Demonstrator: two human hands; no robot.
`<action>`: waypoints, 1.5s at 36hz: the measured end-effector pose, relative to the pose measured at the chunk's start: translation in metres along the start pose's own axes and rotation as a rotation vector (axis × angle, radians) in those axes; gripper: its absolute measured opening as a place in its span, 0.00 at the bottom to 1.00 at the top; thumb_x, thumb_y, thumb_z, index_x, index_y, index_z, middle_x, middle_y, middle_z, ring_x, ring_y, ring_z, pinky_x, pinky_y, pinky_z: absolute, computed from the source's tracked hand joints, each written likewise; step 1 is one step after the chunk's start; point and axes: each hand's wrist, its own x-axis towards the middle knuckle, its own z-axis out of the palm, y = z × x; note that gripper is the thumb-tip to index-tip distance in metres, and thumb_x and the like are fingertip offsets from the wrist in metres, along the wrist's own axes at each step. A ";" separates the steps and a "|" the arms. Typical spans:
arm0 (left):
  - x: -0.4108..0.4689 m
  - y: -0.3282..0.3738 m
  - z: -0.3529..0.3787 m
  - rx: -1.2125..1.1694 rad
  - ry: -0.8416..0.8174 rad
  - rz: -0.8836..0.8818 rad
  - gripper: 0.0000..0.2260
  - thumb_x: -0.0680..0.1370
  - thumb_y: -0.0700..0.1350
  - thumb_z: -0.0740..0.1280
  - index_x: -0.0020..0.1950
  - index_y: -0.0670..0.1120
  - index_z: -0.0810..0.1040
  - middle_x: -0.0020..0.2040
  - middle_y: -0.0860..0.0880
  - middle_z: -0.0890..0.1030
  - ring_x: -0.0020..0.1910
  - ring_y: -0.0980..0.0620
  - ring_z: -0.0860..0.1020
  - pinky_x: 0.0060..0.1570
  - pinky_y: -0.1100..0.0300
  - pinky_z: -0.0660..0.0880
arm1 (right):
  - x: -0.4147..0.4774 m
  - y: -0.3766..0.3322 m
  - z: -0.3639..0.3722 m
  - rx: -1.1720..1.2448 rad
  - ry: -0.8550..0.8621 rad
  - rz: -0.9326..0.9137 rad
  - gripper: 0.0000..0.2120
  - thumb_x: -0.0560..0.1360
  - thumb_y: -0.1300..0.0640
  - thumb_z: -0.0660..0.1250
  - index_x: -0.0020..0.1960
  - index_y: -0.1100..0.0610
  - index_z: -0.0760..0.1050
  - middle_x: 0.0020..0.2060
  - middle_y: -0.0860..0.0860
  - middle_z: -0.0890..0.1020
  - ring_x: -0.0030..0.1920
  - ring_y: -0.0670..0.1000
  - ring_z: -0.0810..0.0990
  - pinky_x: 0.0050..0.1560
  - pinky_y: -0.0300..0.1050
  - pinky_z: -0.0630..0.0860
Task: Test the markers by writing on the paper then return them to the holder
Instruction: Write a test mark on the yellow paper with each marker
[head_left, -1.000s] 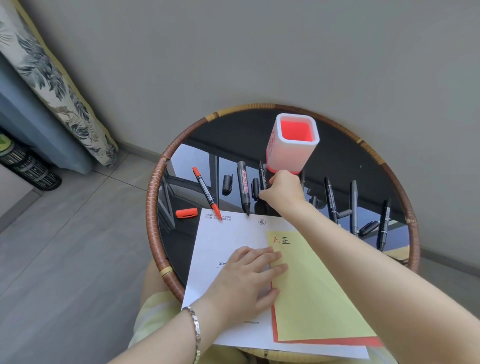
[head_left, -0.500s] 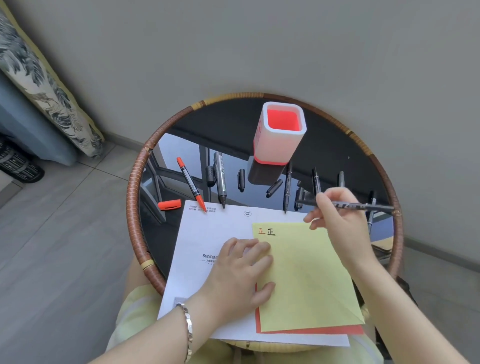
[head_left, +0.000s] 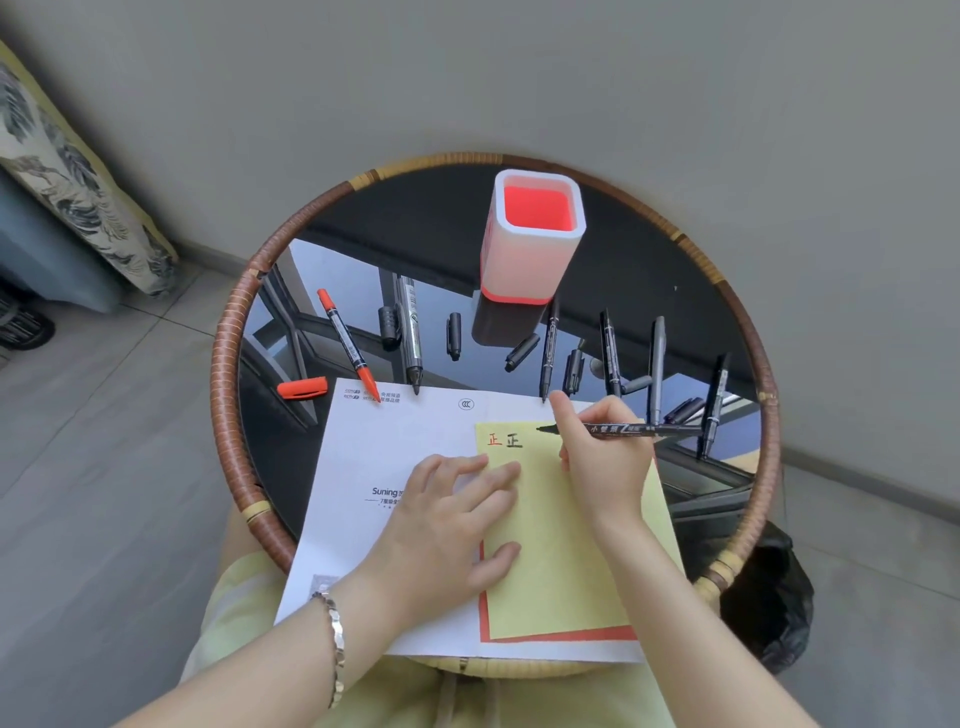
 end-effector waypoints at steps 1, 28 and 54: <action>0.000 0.000 0.000 0.000 0.002 0.000 0.16 0.70 0.57 0.63 0.49 0.48 0.80 0.60 0.55 0.79 0.58 0.50 0.70 0.58 0.52 0.64 | 0.001 0.003 0.002 -0.013 0.022 -0.011 0.18 0.71 0.56 0.70 0.28 0.57 0.66 0.22 0.54 0.72 0.26 0.49 0.71 0.32 0.38 0.68; 0.000 0.002 -0.002 -0.004 -0.009 -0.016 0.16 0.70 0.57 0.63 0.50 0.48 0.79 0.59 0.56 0.79 0.59 0.50 0.71 0.58 0.53 0.64 | 0.000 0.018 0.009 -0.051 0.059 -0.140 0.20 0.70 0.65 0.67 0.25 0.54 0.62 0.19 0.46 0.69 0.25 0.43 0.67 0.29 0.32 0.62; 0.000 0.001 -0.001 -0.016 0.007 -0.017 0.15 0.70 0.57 0.64 0.50 0.49 0.76 0.60 0.56 0.79 0.59 0.50 0.71 0.57 0.52 0.65 | 0.002 0.023 0.009 -0.062 0.083 -0.150 0.21 0.68 0.68 0.66 0.25 0.53 0.60 0.20 0.45 0.69 0.24 0.43 0.65 0.28 0.32 0.61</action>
